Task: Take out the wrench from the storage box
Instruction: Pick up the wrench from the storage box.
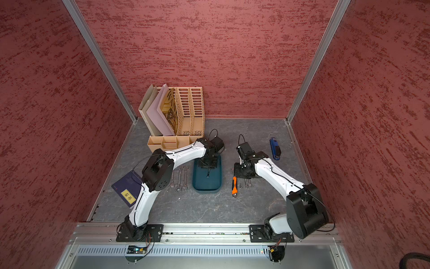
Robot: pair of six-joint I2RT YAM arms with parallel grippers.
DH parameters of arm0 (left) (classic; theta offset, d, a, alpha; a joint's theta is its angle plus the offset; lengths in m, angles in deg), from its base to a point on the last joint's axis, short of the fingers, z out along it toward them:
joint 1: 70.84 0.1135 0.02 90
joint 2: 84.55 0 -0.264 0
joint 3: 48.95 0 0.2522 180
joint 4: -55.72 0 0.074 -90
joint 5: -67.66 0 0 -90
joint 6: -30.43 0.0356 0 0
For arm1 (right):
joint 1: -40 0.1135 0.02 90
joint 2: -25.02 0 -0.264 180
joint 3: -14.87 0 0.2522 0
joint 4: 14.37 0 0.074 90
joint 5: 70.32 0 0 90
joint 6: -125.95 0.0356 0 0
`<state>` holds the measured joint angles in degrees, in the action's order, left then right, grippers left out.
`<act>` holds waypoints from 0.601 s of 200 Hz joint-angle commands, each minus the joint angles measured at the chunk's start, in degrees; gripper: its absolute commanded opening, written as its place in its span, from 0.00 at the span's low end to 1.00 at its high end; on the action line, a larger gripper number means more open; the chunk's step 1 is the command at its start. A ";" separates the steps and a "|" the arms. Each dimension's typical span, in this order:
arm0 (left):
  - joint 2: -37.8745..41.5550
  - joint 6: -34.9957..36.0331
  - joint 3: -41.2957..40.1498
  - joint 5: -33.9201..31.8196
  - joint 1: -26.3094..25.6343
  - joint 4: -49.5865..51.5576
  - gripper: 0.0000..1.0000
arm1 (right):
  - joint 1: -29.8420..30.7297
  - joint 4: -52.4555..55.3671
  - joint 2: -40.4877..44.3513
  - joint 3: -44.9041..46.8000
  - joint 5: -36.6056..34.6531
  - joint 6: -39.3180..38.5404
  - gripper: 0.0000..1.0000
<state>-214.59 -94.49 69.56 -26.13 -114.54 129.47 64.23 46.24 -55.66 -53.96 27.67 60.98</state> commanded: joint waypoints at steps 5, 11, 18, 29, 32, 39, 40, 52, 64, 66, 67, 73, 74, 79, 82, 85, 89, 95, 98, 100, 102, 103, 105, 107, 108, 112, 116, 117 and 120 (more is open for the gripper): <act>-3.66 1.59 1.13 -0.65 0.02 3.97 0.29 | 0.23 0.02 -0.09 -1.00 0.32 -0.43 0.35; -3.81 1.60 1.24 -1.08 0.02 4.30 0.27 | 0.28 0.08 -0.15 -1.02 0.35 -0.38 0.35; -3.91 1.69 1.25 -1.30 0.02 4.49 0.24 | 0.22 0.14 -0.05 -1.02 0.28 -0.43 0.35; -3.74 1.72 0.94 -1.31 -0.04 4.28 0.22 | 0.17 0.12 -0.04 -1.09 0.34 -0.43 0.35; -3.69 1.74 0.90 -1.25 -0.06 4.27 0.22 | 0.20 0.10 -0.04 -1.06 0.28 -0.50 0.35; -3.56 1.58 0.82 -1.30 -0.02 4.19 0.21 | 0.20 0.13 -0.12 -1.06 0.34 -0.52 0.35; -3.56 1.60 0.81 -1.26 0.00 4.22 0.21 | 0.20 0.10 -0.10 -1.08 0.35 -0.52 0.35; -3.49 1.54 0.87 -1.14 -0.16 4.37 0.19 | 0.21 0.10 -0.24 -1.11 0.53 -0.35 0.35; -3.42 1.40 0.85 -1.05 -0.17 4.62 0.17 | 0.27 0.10 -0.27 -1.17 0.62 -0.38 0.35; -3.39 1.31 0.84 -1.09 -0.20 4.66 0.17 | 0.27 0.15 -0.29 -1.18 0.62 -0.42 0.35; -3.39 1.33 0.82 -1.07 -0.22 4.72 0.17 | 0.19 0.16 -0.27 -1.22 0.62 -0.42 0.35; -3.38 1.34 0.81 -0.96 -0.23 4.71 0.17 | 0.24 0.14 -0.30 -1.25 0.62 -0.33 0.35; -3.34 1.34 0.81 -1.00 -0.28 4.70 0.16 | 0.22 0.16 -0.28 -1.21 0.62 -0.38 0.35; -3.24 1.39 0.81 -1.02 -0.32 4.78 0.16 | 0.30 0.24 -0.24 -1.23 0.62 -0.35 0.35; -3.21 1.35 0.81 -0.96 -0.37 4.74 0.16 | 0.24 0.21 -0.19 -1.21 0.55 -0.38 0.35; -3.13 1.29 0.81 -0.95 -0.29 4.78 0.16 | 0.21 0.25 -0.25 -1.20 0.54 -0.46 0.35; -3.07 1.24 0.74 -0.98 -0.33 4.77 0.16 | 0.25 0.24 -0.26 -1.28 0.55 -0.36 0.35; -2.91 1.21 0.72 -0.98 -0.32 4.79 0.16 | 0.20 0.34 -0.26 -1.32 0.54 -0.39 0.35; -2.84 1.20 0.72 -0.92 -0.33 4.79 0.16 | 0.20 0.27 -0.27 -1.39 0.54 -0.38 0.35; -2.81 1.18 0.72 -0.90 -0.33 4.79 0.15 | 0.16 0.33 -0.33 -1.41 0.54 -0.42 0.35; -2.73 1.23 0.72 -0.92 -0.29 4.77 0.15 | 0.17 0.34 -0.28 -1.39 0.56 -0.42 0.35; -2.70 1.24 0.72 -0.85 -0.31 4.73 0.15 | 0.23 0.34 -0.27 -1.37 0.55 -0.43 0.35; -2.64 1.21 0.72 -0.80 -0.32 4.78 0.15 | 0.17 0.32 -0.26 -1.41 0.54 -0.43 0.35; -2.60 1.20 0.72 -0.83 -0.33 4.76 0.15 | 0.20 0.34 -0.26 -1.41 0.54 -0.43 0.35; -2.55 1.18 0.72 -0.76 -0.29 4.78 0.15 | 0.20 0.34 -0.26 -1.43 0.58 -0.43 0.35; -2.38 1.24 0.72 -0.69 -0.40 4.79 0.15 | 0.23 0.30 -0.30 -1.43 0.54 -0.41 0.35; -2.22 1.19 0.72 -0.69 -0.33 4.79 0.15 | 0.21 0.34 -0.24 -1.40 0.58 -0.42 0.35; -2.23 1.18 0.72 -0.69 -0.33 4.79 0.15 | 0.21 0.34 -0.25 -1.42 0.56 -0.42 0.35; -2.12 1.17 0.72 -0.69 -0.41 4.71 0.14 | 0.15 0.32 -0.26 -1.44 0.54 -0.35 0.35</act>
<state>-215.59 -93.55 71.22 -27.16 -114.57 131.26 64.23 46.26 -55.66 -53.96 27.69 60.96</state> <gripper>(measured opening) 0.150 0.349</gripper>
